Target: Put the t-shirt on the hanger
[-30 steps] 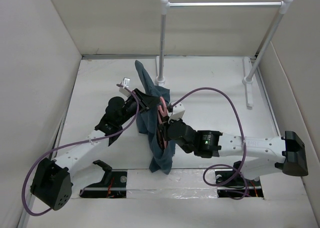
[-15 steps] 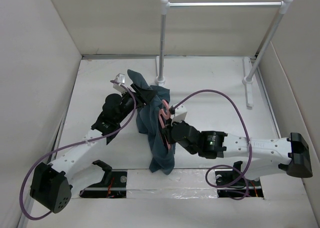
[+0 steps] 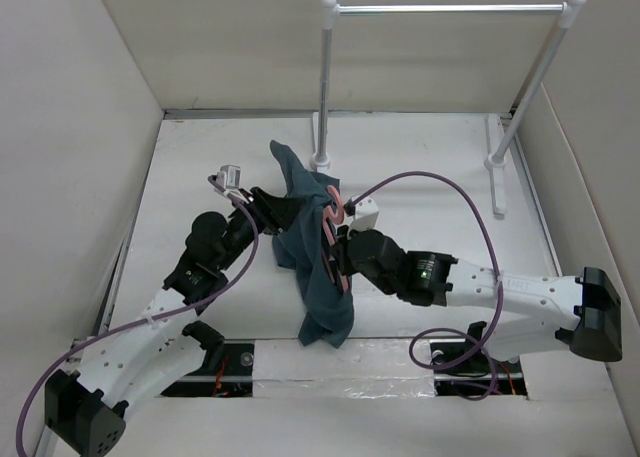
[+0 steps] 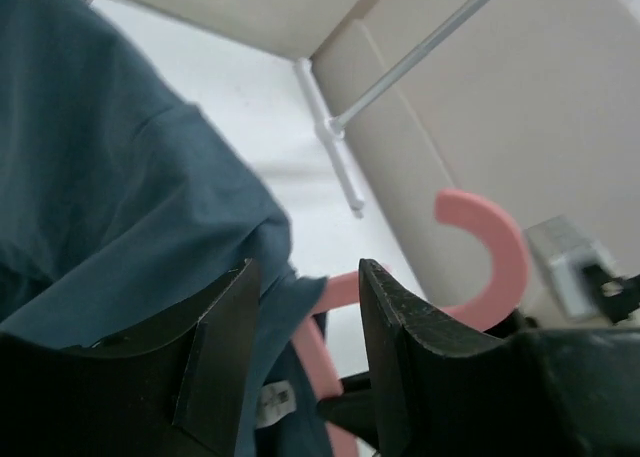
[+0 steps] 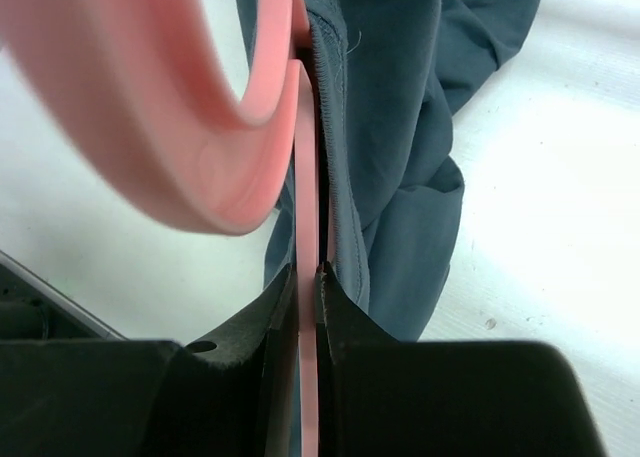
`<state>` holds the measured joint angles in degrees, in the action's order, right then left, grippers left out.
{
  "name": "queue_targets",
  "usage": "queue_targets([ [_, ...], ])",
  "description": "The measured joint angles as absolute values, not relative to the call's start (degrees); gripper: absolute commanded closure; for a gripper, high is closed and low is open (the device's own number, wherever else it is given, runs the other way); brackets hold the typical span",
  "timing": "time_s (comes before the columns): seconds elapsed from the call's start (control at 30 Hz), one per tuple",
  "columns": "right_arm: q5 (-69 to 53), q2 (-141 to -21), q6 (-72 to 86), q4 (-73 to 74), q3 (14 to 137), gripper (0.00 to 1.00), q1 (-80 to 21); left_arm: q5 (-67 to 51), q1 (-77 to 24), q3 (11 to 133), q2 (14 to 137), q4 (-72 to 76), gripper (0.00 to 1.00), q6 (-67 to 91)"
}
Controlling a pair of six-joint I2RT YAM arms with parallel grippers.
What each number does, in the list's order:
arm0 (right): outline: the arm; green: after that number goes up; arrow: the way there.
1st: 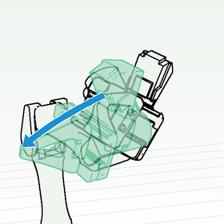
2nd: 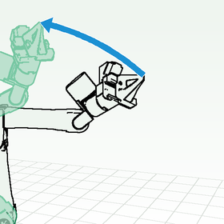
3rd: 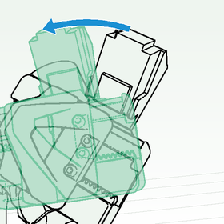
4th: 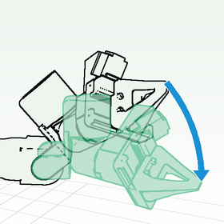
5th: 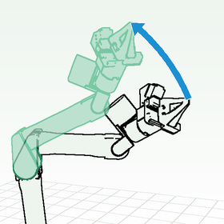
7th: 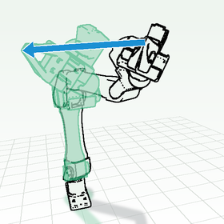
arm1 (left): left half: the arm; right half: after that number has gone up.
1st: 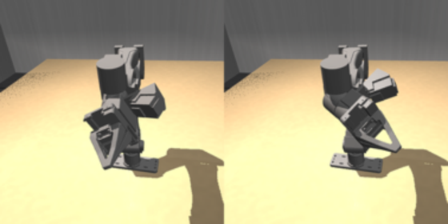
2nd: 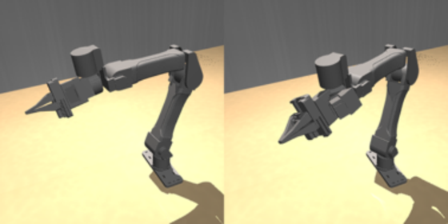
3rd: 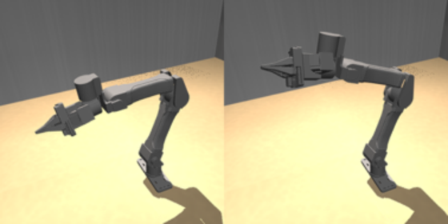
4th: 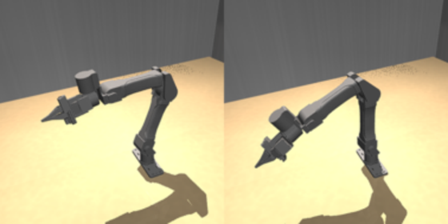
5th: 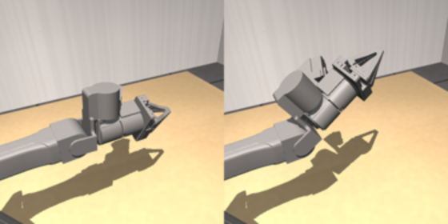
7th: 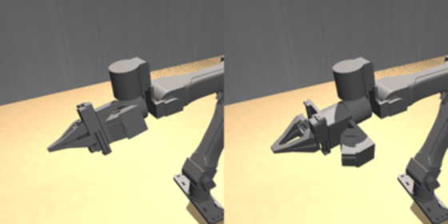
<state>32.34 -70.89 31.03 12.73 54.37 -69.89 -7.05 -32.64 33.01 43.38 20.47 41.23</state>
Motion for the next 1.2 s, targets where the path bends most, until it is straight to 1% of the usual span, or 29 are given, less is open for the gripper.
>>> queue_targets([
  [0.17,31.2,-70.9,30.2,12.4,54.4,1.00,-68.9,-7.0,-32.6,29.9,45.0,19.5,0.60,39.4],
  [0.27,30.5,-70.8,29.9,12.4,54.4,1.00,-68.5,-7.6,-32.6,29.6,48.2,19.3,0.64,38.2],
  [0.37,29.7,-70.7,29.8,12.4,54.3,1.00,-68.0,-8.7,-32.6,29.6,50.6,19.5,0.65,37.1],
  [0.8,27.8,-69.0,29.5,12.3,54.2,1.00,-66.4,-12.3,-32.6,29.6,54.9,22.4,0.65,34.0],
  [0.83,27.7,-69.0,29.5,12.3,54.2,1.00,-66.3,-12.4,-32.6,29.6,55.2,22.8,0.67,33.8],
  [0.87,27.6,-69.0,29.5,12.3,54.2,1.00,-66.3,-12.4,-32.6,29.6,55.5,23.2,0.77,33.6],
  [0.93,27.3,-69.0,29.5,12.3,54.2,1.00,-66.3,-12.4,-32.6,29.6,56.1,23.9,0.87,33.3],
  [0.97,27.2,-69.0,29.5,12.1,54.2,1.00,-66.3,-12.3,-32.6,29.7,56.3,24.2,0.97,32.9],
  [1.0,27.1,-69.0,29.4,12.1,54.1,1.00,-66.3,-12.3,-32.6,29.8,56.6,24.2,1.00,32.7],
  [1.2,27.0,-68.6,29.3,12.0,53.4,1.00,-66.3,-10.0,-32.7,31.4,56.6,24.5,1.00,31.9],
])
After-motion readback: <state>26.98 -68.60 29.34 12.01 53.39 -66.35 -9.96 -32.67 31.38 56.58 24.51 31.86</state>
